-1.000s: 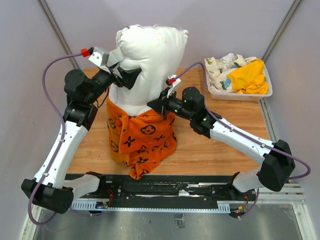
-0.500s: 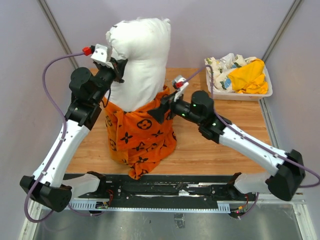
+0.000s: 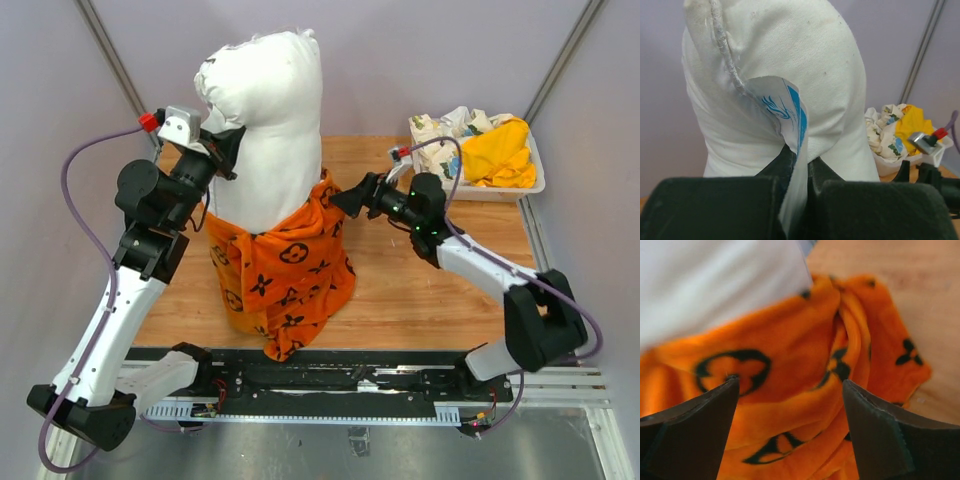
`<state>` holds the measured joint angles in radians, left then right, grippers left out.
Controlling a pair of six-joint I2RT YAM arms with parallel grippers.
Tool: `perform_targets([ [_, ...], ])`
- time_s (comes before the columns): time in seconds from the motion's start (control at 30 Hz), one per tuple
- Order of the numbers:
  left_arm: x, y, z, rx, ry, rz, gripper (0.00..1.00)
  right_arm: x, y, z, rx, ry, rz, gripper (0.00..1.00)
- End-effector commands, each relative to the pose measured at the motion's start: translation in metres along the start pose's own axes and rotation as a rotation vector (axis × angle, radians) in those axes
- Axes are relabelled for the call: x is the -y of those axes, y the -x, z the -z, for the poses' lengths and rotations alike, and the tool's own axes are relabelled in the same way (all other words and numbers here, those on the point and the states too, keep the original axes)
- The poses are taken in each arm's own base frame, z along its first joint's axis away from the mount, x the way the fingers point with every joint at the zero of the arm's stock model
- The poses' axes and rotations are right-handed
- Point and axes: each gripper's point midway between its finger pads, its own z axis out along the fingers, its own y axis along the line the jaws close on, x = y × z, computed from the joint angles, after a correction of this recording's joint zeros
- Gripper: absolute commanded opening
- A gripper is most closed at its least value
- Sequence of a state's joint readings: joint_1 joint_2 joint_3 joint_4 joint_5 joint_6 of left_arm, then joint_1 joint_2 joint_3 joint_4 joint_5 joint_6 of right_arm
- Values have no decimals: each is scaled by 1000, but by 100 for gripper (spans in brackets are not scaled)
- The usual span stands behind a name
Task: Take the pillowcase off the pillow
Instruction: Remove the pillow from the pillowcase.
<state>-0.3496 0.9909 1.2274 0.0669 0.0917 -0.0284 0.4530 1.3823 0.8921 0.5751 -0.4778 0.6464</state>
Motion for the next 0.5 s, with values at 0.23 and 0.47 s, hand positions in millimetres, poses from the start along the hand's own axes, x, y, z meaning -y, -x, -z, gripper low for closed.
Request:
perform_targets([
  [0.23,-17,57,7,176,120,39,0,-8,-103,-20,-193,88,-227,1],
  [0.47,-73,106,46,330,467,118,0,70,-155,30,-190,-141,-429,1],
])
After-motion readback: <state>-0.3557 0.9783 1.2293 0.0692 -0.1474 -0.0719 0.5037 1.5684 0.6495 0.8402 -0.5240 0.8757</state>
